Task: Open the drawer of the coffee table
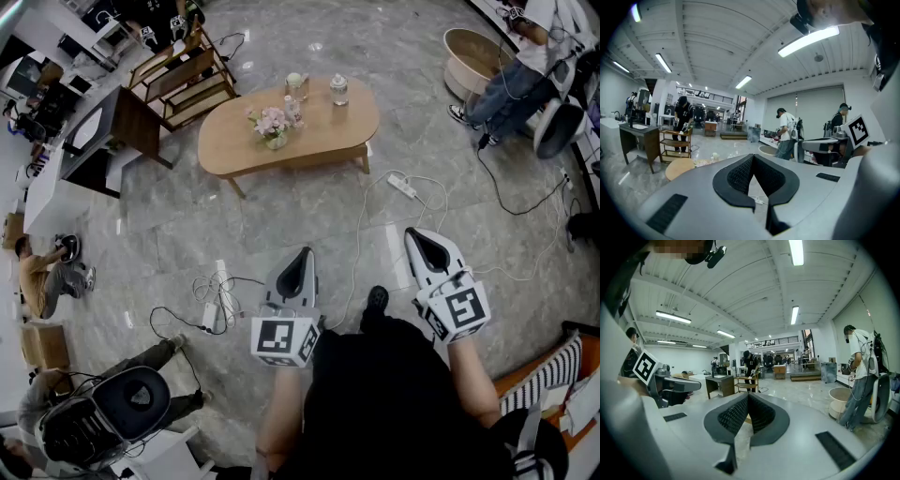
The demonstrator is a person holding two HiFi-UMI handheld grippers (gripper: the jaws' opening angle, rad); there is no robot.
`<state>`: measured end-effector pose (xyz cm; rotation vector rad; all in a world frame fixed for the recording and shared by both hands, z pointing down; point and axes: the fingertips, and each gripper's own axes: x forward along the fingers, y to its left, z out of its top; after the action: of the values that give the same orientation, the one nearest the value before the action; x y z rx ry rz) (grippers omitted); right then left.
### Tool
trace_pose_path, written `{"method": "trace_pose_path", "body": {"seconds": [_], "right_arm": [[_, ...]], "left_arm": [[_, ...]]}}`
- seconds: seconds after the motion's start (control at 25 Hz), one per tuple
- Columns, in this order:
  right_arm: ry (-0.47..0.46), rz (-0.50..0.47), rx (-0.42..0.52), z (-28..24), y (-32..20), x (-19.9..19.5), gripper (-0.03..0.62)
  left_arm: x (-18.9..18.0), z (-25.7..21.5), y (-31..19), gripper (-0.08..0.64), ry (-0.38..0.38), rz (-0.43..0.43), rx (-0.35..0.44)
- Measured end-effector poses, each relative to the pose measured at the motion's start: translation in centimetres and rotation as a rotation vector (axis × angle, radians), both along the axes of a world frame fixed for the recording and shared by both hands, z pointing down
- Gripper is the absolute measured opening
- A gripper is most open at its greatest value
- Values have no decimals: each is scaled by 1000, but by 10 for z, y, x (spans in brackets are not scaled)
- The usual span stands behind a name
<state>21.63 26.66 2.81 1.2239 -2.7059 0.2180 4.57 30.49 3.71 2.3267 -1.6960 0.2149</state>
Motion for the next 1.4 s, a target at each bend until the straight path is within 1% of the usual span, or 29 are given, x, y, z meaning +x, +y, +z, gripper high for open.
{"method": "trace_pose_path", "body": {"seconds": [0.16, 0.44, 0.68, 0.84, 1.04, 1.24, 1.4], "right_arm": [[3, 0, -3, 2, -6, -1, 12], [-14, -6, 9, -2, -12, 6, 12], [-76, 20, -10, 2, -26, 23, 12], [-56, 6, -24, 14, -28, 35, 12], [-38, 20, -73, 30, -33, 50, 12], [-26, 52, -110, 40, -44, 59, 12], [-20, 88, -131, 46, -56, 62, 12]], "left_arm": [[-4, 0, -5, 14, 5, -14, 1], [6, 0, -13, 14, -11, -12, -9], [21, 2, -22, 14, -28, -20, -26], [27, 9, -21, 14, -44, -44, -37], [26, 20, -25, 14, -41, -84, -60], [19, 28, -38, 14, -45, -89, -90], [10, 31, -52, 14, -41, -86, -98]]}}
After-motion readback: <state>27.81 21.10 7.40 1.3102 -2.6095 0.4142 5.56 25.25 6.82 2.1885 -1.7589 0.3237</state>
